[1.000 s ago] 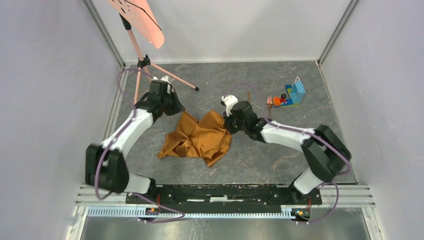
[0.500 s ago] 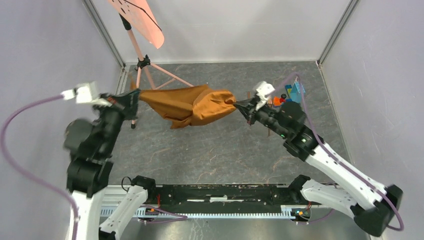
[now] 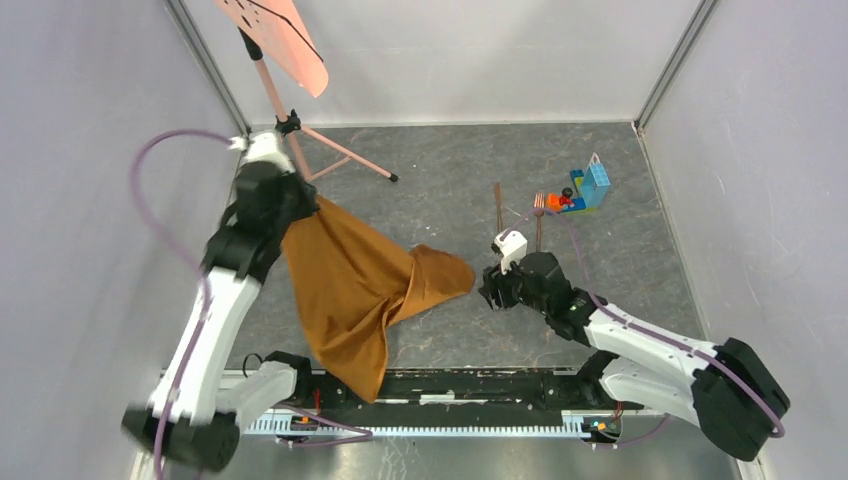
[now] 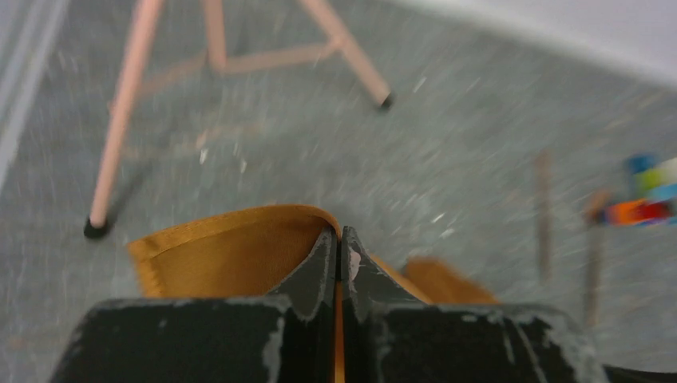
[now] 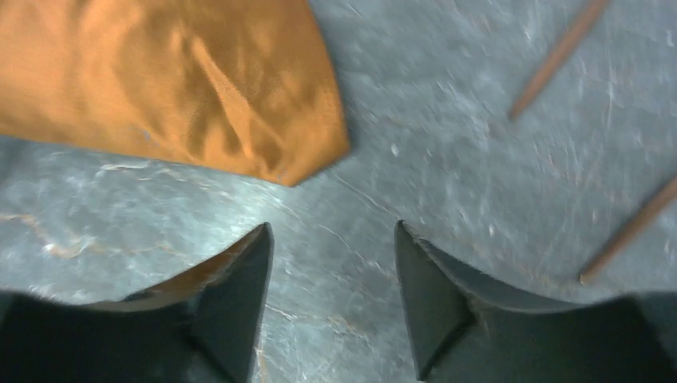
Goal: Fold the napkin into a case and place the utensils inside
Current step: Flatten out the crumpled napkin at the center of the board.
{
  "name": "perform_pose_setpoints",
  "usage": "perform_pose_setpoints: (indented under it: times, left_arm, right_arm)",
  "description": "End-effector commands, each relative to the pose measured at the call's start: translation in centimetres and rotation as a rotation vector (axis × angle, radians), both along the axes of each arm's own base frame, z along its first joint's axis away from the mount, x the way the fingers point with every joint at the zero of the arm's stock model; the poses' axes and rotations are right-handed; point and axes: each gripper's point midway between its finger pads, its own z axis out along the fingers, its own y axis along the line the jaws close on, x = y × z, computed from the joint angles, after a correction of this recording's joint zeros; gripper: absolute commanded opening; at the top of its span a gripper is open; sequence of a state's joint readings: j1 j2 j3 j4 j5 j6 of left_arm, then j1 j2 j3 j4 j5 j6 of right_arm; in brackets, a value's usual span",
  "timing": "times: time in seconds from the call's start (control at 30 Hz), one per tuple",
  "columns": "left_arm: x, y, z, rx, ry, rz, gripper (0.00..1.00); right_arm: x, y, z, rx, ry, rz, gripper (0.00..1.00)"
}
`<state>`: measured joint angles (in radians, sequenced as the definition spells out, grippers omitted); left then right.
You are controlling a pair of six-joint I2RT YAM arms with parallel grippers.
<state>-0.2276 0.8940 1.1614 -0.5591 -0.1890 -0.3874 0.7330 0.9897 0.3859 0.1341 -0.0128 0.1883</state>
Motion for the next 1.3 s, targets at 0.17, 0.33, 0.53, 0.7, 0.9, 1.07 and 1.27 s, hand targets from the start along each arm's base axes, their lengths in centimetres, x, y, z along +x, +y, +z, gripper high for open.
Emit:
perform_pose_setpoints:
  times: [0.17, 0.33, 0.53, 0.7, 0.9, 1.07, 1.27]
  left_arm:
    - [6.7, -2.4, -9.1, -0.036, 0.303, -0.048, 0.02]
    - [8.0, -3.0, -9.5, -0.028, 0.329, -0.079, 0.02]
    - [7.9, -3.9, -8.4, -0.013, 0.312, -0.157, 0.02]
    - [7.8, -5.1, -8.6, -0.022, 0.335, -0.236, 0.02]
    - [7.5, -6.1, -7.4, -0.055, 0.309, -0.29, 0.02]
    - [7.1, -6.2, -6.3, -0.06, 0.274, -0.299, 0.02]
    - [6.9, -6.8, -5.6, -0.063, 0.245, -0.339, 0.02]
  right_arm:
    - [9.8, -2.6, 2.7, -0.105, 0.012, -0.343, 0.89]
    - [14.6, 0.9, 1.7, -0.064, 0.068, -0.341, 0.88]
    - [18.6, 1.1, -1.4, -0.023, 0.165, -0.356, 0.86]
    - [19.4, -1.2, -4.8, -0.023, 0.239, -0.395, 0.86]
    - [19.1, -6.4, -7.2, -0.084, 0.28, -0.528, 0.86]
    - [19.1, -7.5, -5.2, -0.145, 0.197, -0.492, 0.86]
    - [15.0, 6.8, -0.4, 0.128, 0.159, 0.007, 0.97]
